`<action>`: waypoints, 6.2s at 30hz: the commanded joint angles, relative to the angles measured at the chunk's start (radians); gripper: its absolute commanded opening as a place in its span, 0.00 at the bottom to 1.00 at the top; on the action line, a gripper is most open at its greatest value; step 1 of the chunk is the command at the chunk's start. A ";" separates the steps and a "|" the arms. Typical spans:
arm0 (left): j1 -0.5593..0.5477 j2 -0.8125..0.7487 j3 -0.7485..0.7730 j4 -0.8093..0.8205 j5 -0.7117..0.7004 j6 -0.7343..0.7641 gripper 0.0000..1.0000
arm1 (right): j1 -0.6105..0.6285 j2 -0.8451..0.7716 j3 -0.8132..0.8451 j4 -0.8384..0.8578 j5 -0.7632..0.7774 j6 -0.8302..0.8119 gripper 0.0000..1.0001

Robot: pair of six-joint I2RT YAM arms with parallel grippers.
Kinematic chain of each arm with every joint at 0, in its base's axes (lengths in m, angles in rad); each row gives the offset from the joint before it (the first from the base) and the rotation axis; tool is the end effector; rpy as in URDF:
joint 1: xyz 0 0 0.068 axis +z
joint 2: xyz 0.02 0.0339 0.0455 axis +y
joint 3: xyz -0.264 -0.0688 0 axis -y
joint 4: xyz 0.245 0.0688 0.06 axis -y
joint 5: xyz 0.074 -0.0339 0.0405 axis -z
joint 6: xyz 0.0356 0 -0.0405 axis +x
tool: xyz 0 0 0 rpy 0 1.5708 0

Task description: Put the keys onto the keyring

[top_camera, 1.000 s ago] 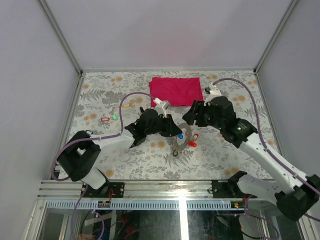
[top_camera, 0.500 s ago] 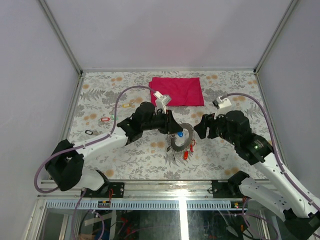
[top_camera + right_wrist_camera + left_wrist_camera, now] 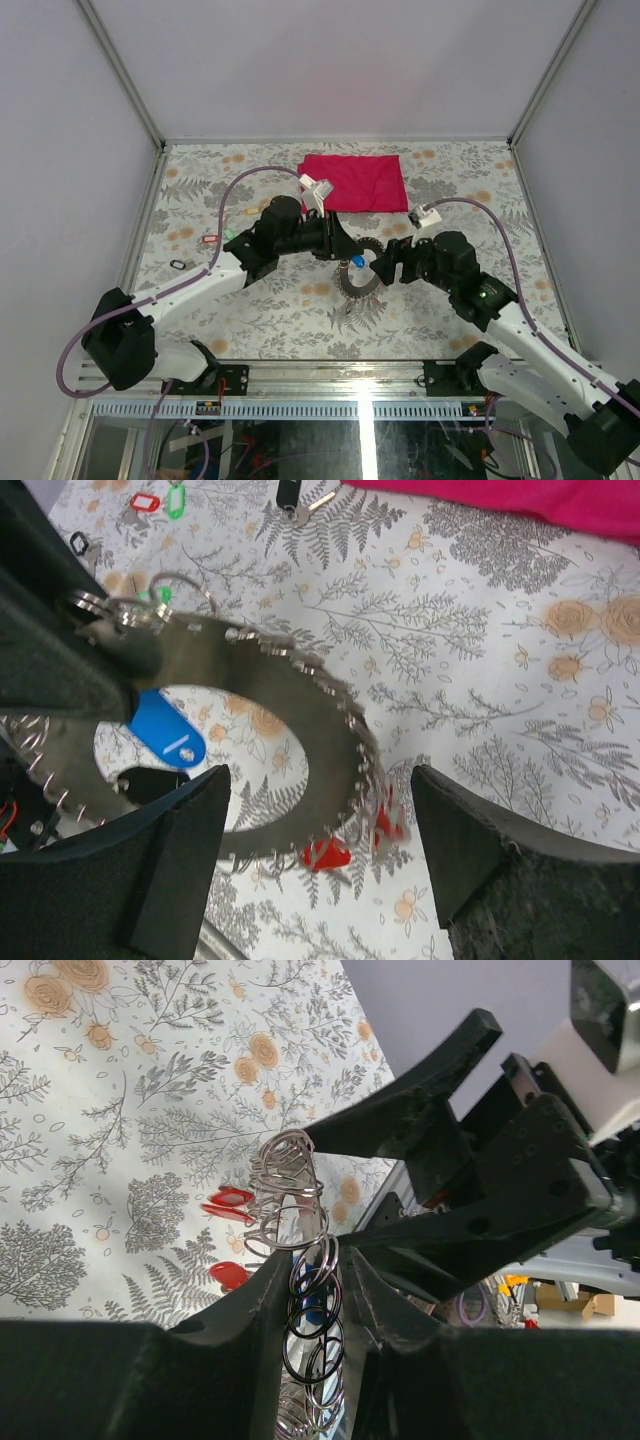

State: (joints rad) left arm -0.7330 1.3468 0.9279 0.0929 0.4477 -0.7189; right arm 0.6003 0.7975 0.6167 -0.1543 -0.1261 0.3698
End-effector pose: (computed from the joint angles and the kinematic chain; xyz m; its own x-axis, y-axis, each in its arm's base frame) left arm 0.2201 -0.2189 0.2921 -0.7770 -0.0992 -0.6216 0.5265 0.4388 -0.7282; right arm 0.1548 0.1114 0.2814 -0.4910 0.0984 -0.8656 -0.5158 0.7679 0.3799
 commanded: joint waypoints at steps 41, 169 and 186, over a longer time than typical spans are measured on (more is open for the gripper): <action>0.016 -0.256 0.342 -0.481 -0.364 0.338 0.98 | -0.004 0.233 0.525 -0.490 0.224 0.020 0.00; -0.175 -0.580 -0.920 1.179 -0.128 0.714 0.25 | -0.002 0.811 0.993 -1.286 -0.443 -0.236 0.00; -0.175 -0.541 -0.880 1.203 -0.098 0.714 0.25 | 0.004 0.813 0.986 -1.278 -0.446 -0.230 0.00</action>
State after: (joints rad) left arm -0.9028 0.7982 0.0132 1.1999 0.3313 -0.0067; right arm 0.5915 1.6001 1.5974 -1.4078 -0.5404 0.1280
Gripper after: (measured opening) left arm 0.251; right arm 0.388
